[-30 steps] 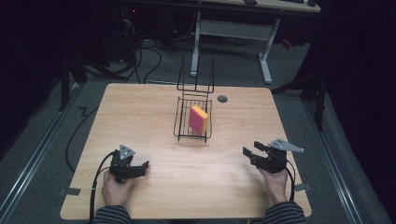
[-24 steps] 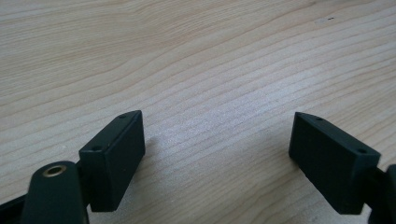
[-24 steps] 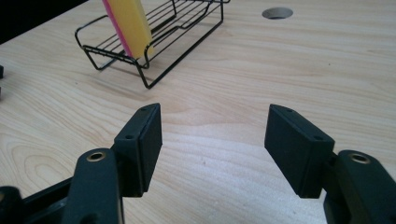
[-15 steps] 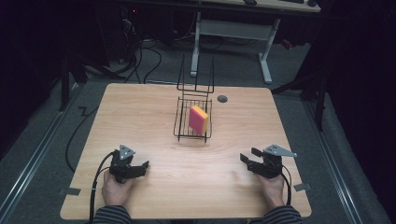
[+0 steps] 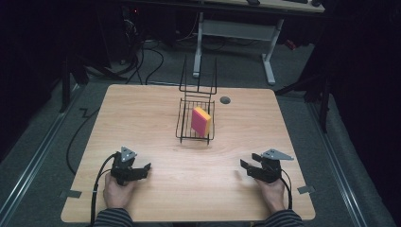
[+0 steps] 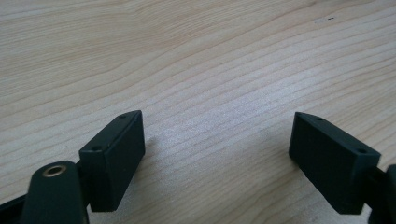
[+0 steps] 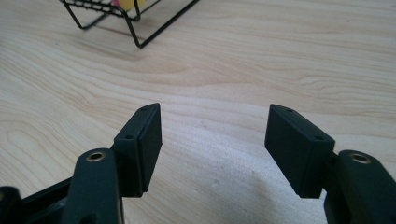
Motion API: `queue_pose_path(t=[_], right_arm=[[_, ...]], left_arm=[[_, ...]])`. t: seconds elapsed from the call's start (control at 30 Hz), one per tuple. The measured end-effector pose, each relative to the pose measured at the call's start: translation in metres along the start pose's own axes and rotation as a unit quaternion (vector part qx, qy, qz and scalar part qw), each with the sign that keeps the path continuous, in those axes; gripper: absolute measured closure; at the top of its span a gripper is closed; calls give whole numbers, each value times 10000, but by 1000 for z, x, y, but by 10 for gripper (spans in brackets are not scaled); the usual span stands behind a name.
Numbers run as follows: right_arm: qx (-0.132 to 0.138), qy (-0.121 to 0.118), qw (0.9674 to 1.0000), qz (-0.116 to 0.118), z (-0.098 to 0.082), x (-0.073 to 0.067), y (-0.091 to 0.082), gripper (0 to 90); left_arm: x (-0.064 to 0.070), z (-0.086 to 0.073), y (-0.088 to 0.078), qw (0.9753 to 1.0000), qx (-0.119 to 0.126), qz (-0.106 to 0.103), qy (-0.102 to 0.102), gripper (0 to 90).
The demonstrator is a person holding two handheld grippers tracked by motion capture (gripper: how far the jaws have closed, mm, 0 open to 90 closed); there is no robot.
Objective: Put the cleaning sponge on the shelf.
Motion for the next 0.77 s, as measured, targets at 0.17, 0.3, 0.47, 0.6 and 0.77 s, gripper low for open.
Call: queue_pose_path(t=[0.17, 0.3, 0.47, 0.6, 0.77], right_arm=[[-203, -103, 9997, -79, -4, -3, 5, 367], [-517, -324, 9978, -247, -9, -5, 13, 356], [-546, -557, 9961, -415, -9, -8, 14, 356], [-556, -528, 9962, -422, -9, -8, 14, 352], [-556, -529, 9962, -419, -9, -8, 14, 349]], left_arm=[[0, 0, 0, 10000, -1, 1, 1, 188], [0, 0, 0, 10000, 1, 3, 0, 189], [0, 0, 0, 10000, 2, 8, -6, 189], [0, 0, 0, 10000, 2, 6, -6, 189], [0, 0, 0, 10000, -1, 3, -6, 189]])
Point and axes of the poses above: each handheld gripper's, and its own axes: y roughly forward along the jaws, z roughly out of its top, x roughly to its right, the point moved 5 cm from there along y, roughly forward along the jaws, and after that the axes turned 5 degrees about -z, right-handed, at the moved point
